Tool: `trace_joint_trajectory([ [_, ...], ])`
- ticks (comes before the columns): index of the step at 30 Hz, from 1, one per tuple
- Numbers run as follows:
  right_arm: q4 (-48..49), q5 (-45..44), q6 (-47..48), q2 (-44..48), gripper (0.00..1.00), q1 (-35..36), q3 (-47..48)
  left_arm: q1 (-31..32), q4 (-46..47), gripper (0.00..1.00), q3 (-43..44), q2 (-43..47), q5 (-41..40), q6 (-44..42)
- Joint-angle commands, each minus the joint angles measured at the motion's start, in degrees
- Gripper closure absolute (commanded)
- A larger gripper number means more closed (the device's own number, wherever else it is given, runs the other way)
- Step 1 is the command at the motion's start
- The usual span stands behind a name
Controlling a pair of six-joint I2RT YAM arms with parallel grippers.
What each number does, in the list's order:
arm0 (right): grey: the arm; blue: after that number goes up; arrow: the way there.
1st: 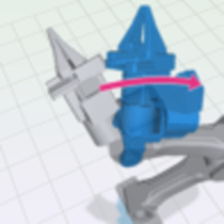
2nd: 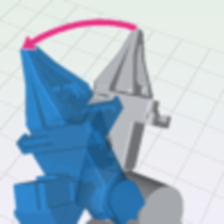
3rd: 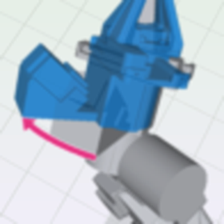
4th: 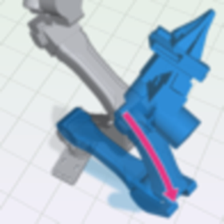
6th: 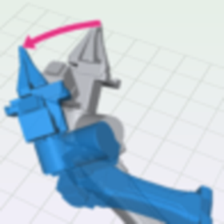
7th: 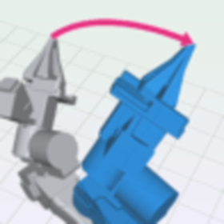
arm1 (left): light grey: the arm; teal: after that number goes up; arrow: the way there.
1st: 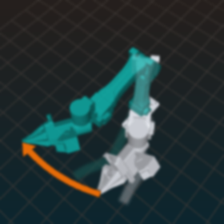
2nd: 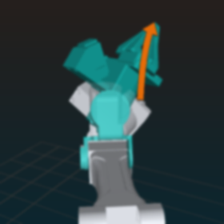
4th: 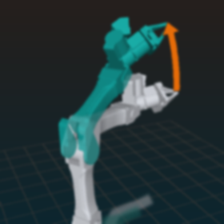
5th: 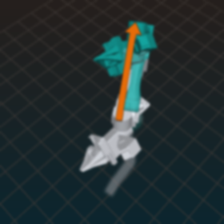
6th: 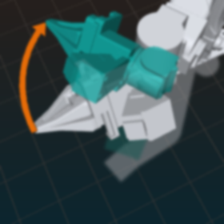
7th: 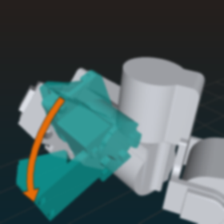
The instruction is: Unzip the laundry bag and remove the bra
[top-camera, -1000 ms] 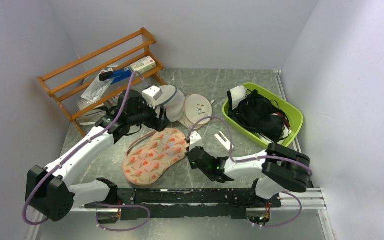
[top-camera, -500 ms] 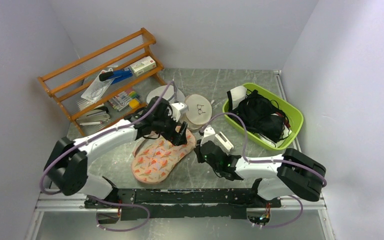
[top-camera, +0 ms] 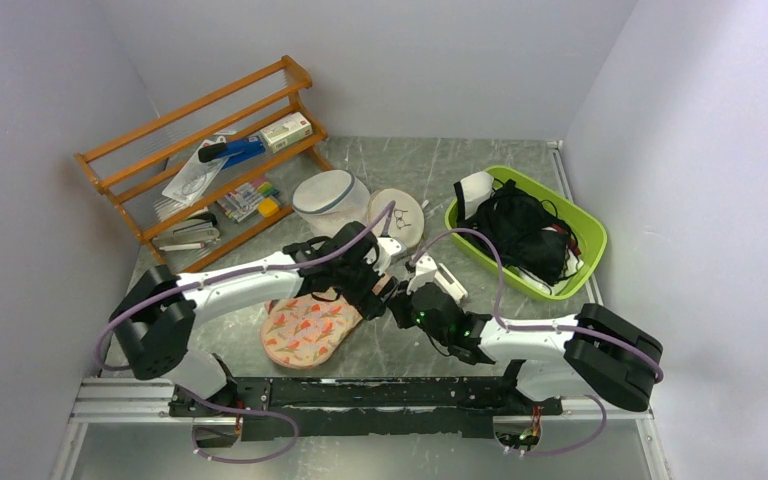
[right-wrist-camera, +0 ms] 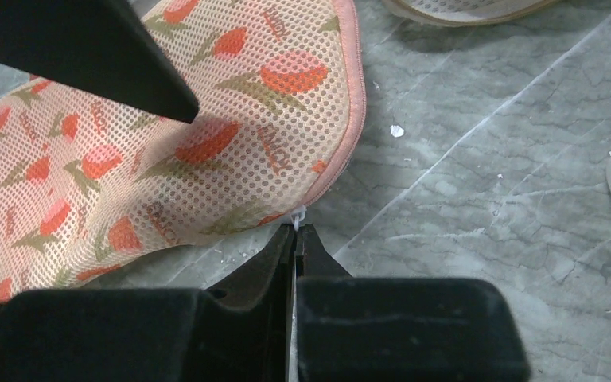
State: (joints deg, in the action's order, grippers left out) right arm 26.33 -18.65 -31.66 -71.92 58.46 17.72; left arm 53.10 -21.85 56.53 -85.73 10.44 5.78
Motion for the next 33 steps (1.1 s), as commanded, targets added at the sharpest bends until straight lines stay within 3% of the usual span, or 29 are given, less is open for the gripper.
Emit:
trace_joint_trajectory([
  [1,3.17,2.41,-0.44,0.67,1.00,-0.22,-0.71,1.52,-2.15,0.07,3.22,-4.02,-6.80,-0.79],
  [3,3.73,3.40,0.36,0.60,1.00,-0.25,-0.53,1.74,-2.74,0.03,4.05,-5.86,-8.22,-0.72],
  [7,5.21,4.72,0.42,0.53,1.00,-0.21,-1.23,1.83,-4.16,0.24,5.95,-7.83,-10.40,-0.59],
  [10,4.93,4.93,0.56,0.40,1.00,-0.27,-1.15,1.94,-4.08,0.29,5.88,-7.74,-10.70,-0.60],
  [23,3.14,2.74,2.82,-0.65,1.00,-1.48,0.50,2.10,-4.58,0.70,5.49,-3.28,-12.25,-3.04],
  [28,3.91,5.33,2.29,0.13,1.00,-7.32,-1.10,2.17,-5.19,0.77,5.28,-2.60,-13.14,-4.01],
  [33,4.00,11.51,0.48,-1.31,1.00,-13.84,-1.16,2.21,-4.90,0.92,5.09,-1.87,-12.24,-4.36],
])
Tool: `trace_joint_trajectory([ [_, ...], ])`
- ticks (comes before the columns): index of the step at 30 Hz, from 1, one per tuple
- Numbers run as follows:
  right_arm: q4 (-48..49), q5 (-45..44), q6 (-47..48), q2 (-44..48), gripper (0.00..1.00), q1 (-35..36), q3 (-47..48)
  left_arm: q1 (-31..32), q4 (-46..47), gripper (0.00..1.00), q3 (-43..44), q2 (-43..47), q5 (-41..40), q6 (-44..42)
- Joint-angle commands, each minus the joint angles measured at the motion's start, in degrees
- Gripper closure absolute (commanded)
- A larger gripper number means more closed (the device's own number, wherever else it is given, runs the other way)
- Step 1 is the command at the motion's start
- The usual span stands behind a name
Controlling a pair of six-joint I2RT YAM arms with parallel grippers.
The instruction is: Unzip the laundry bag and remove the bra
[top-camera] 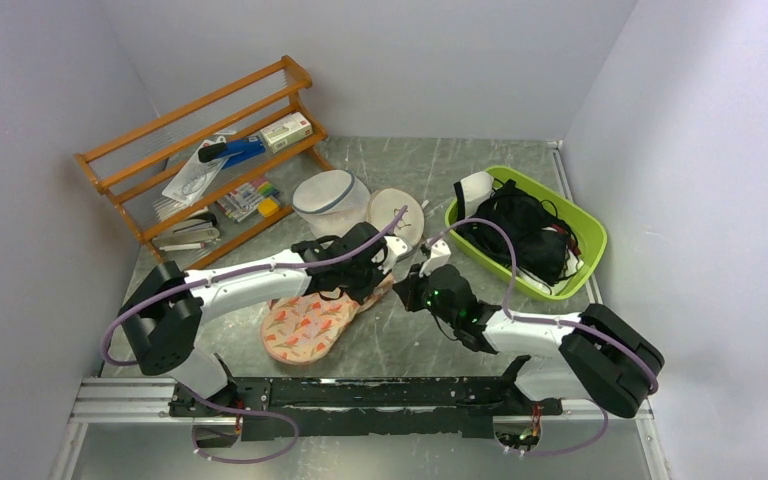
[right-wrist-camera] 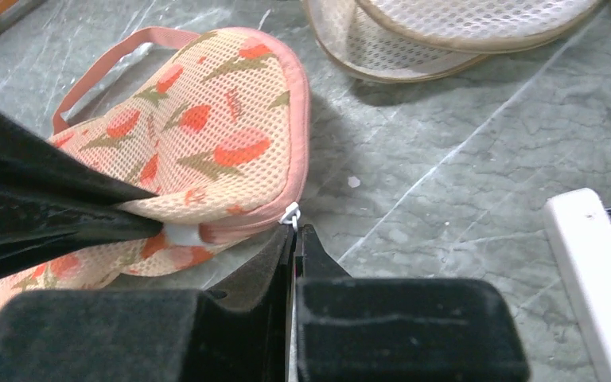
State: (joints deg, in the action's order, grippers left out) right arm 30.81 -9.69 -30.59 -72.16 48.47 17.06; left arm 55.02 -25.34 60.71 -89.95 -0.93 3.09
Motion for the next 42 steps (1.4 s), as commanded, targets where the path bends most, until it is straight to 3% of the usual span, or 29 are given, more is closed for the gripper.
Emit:
trace_joint_trajectory([
  [1,-1.17,2.79,-0.55,-1.58,1.00,-4.23,-0.03,0.26,-1.34,0.93,0.91,2.47,-0.52,-1.81],
  [8,-3.95,5.43,0.44,-1.42,1.00,-5.92,1.90,0.27,-1.00,0.91,0.55,3.62,0.72,-2.04],
  [16,2.38,18.41,2.61,1.03,1.00,-5.75,0.78,0.23,1.83,0.43,-0.50,6.86,9.72,-1.20],
  [20,2.82,20.55,0.93,1.07,1.00,-5.43,0.76,0.11,3.18,0.36,-0.71,7.08,11.20,0.12],
  [31,1.52,20.71,-3.86,5.64,1.00,-2.98,0.24,0.10,1.59,0.41,1.13,1.03,10.85,1.59],
  [37,0.19,17.55,-4.86,6.15,1.00,-0.41,-0.31,0.01,1.21,0.67,1.23,1.67,9.17,1.44],
  [42,-3.07,14.47,-3.73,6.39,1.00,-0.35,-0.15,0.04,1.45,0.78,0.30,4.07,8.81,0.44],
])
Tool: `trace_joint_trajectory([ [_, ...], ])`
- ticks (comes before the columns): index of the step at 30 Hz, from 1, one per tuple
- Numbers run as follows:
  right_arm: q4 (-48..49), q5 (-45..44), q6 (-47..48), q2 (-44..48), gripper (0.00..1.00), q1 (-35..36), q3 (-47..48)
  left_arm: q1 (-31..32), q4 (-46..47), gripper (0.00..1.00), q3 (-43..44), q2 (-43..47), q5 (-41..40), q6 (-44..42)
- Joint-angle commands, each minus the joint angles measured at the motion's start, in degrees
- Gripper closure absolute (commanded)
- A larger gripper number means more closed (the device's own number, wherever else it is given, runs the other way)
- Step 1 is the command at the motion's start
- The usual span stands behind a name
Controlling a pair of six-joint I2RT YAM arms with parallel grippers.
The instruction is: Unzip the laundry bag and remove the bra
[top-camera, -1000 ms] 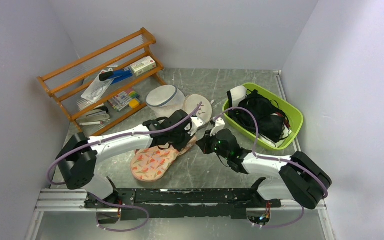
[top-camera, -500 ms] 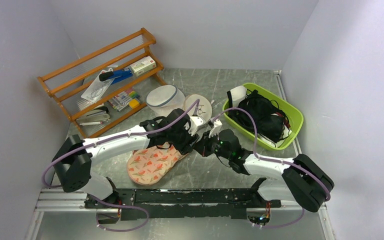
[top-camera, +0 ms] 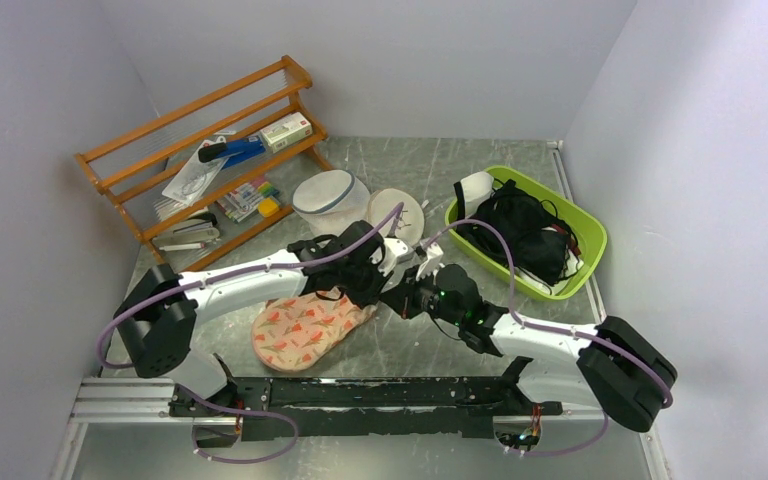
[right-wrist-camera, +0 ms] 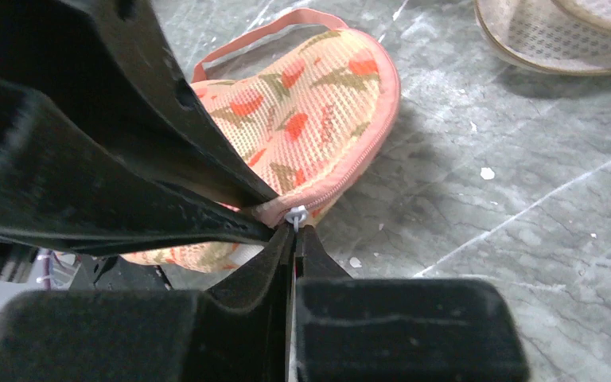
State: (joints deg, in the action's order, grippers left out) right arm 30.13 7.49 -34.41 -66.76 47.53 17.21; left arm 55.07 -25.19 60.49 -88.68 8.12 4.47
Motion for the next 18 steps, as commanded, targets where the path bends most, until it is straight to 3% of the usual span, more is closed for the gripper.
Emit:
trace_joint_trajectory([
  [1,-3.35,-3.66,0.41,1.39,1.00,0.56,-0.38,0.01,1.21,0.80,0.39,3.14,-0.26,-1.17],
  [7,-6.88,-8.25,2.22,1.40,1.00,0.50,0.42,0.20,0.50,0.92,-0.44,4.38,-0.84,-2.35],
  [18,-7.42,-12.22,4.41,-4.08,1.00,0.18,3.65,0.99,2.56,0.93,-2.34,8.91,-1.09,-3.81],
])
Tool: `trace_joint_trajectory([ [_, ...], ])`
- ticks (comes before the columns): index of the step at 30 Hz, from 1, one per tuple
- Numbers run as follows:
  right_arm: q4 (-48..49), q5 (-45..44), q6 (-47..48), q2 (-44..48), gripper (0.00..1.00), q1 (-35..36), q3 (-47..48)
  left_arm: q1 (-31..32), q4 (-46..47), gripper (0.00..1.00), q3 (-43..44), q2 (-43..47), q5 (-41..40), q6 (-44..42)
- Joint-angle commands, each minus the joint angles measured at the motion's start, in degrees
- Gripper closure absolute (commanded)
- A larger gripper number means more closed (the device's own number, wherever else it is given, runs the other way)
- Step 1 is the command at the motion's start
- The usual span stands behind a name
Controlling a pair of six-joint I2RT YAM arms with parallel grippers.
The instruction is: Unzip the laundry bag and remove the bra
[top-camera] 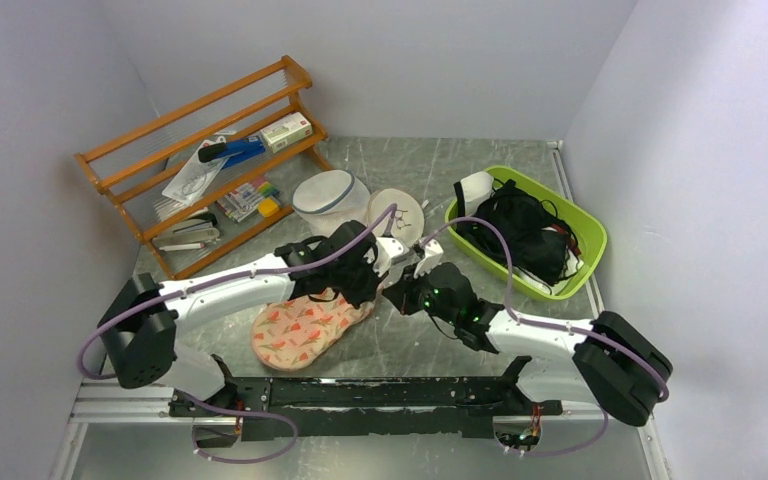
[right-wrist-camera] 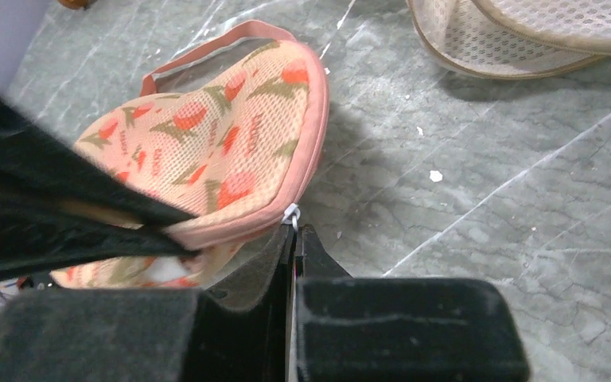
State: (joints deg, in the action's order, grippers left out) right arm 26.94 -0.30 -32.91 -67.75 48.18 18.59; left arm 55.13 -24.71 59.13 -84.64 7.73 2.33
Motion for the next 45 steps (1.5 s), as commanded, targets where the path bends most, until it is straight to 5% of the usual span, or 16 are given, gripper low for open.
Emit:
trace_joint_trajectory([
  [1,-6.76,-5.24,3.83,-3.78,1.00,-0.49,4.18,1.66,3.50,0.93,-2.59,5.91,-2.63,-1.83],
  [5,-8.57,-4.22,5.41,-3.82,1.00,-1.65,5.51,5.65,8.37,0.93,-5.94,7.51,-6.48,-6.61],
  [9,-4.96,4.39,7.27,-4.88,1.00,-2.33,5.84,1.81,7.07,0.93,-4.96,5.01,-7.45,-7.66],
  [16,-5.54,4.99,3.57,-9.33,1.00,-3.22,7.67,3.60,13.88,0.93,-11.06,9.22,-7.25,-4.91],
  [24,8.11,3.10,3.51,-9.34,1.00,-3.35,0.77,4.30,9.35,0.93,-6.03,7.90,-5.71,-6.39],
  [30,5.20,2.50,0.69,-7.45,1.00,-3.36,0.72,5.14,8.44,0.92,-8.24,8.83,-5.54,-3.29],
  [39,6.24,12.59,-3.25,-2.83,1.00,-2.77,-1.24,5.41,8.52,0.13,-7.50,7.96,-2.83,17.64],
  [41,4.39,13.43,-3.09,-0.83,1.00,-2.64,-1.31,5.42,12.05,0.04,-9.65,9.88,-2.45,25.31],
  [45,0.64,14.26,-2.73,2.83,1.00,-2.53,-0.75,5.81,11.57,0.10,-10.09,9.82,-7.39,35.28],
])
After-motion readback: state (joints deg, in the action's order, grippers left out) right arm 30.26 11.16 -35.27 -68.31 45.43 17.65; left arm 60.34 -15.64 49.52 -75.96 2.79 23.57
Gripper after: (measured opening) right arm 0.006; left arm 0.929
